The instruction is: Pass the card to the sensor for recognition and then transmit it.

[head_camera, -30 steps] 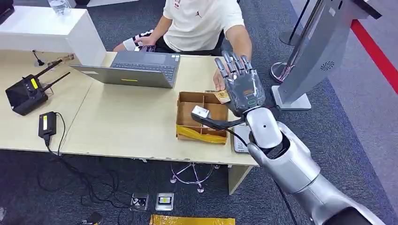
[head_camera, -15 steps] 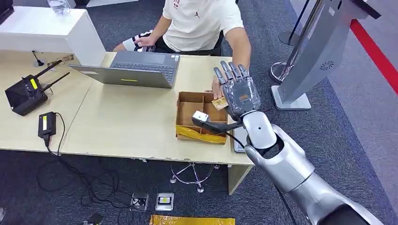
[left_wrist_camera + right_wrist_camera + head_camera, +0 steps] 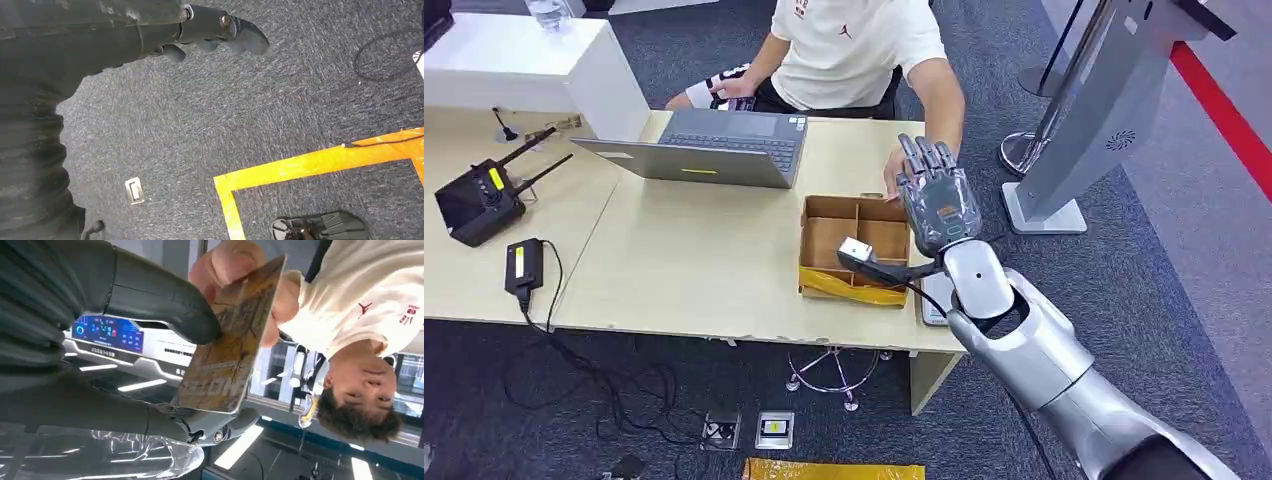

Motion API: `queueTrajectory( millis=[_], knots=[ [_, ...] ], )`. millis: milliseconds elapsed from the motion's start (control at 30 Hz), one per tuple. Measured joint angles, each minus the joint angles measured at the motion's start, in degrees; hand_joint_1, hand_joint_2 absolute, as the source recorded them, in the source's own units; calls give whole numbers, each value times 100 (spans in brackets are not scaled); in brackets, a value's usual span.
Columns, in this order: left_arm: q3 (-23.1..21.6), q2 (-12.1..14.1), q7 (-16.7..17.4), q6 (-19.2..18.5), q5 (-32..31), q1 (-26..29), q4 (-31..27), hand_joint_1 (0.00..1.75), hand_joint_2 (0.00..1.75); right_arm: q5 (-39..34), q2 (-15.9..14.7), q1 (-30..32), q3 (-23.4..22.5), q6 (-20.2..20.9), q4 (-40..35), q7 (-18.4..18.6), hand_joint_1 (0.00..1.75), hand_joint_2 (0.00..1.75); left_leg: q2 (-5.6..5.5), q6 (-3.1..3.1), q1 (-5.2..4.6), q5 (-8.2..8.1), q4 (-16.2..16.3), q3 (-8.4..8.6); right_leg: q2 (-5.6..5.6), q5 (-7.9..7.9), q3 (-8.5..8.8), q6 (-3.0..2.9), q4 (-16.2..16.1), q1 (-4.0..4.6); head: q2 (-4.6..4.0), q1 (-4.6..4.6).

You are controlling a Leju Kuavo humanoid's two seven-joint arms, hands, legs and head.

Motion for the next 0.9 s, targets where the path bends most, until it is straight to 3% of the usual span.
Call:
queueTrajectory(
  millis=[200,433,900],
  knots=[
    [0,0,0,-9,28,0,2,0,175,-345,0,48,-22,-150,81,-33,175,175,1,0,0,0,0,1,0,0,0,0,0,0,0,0],
    [0,0,2,-2,85,8,4,0,175,-1321,-26,294,-419,-831,155,-35,175,175,3,0,-1,0,1,2,2,0,-1,0,-1,-1,0,0],
    [0,4,107,35,190,14,28,0,175,-2562,-518,924,-1388,-1805,315,-120,175,175,5,2,-1,-2,2,1,12,0,-4,0,-3,-1,0,0]
  ],
)
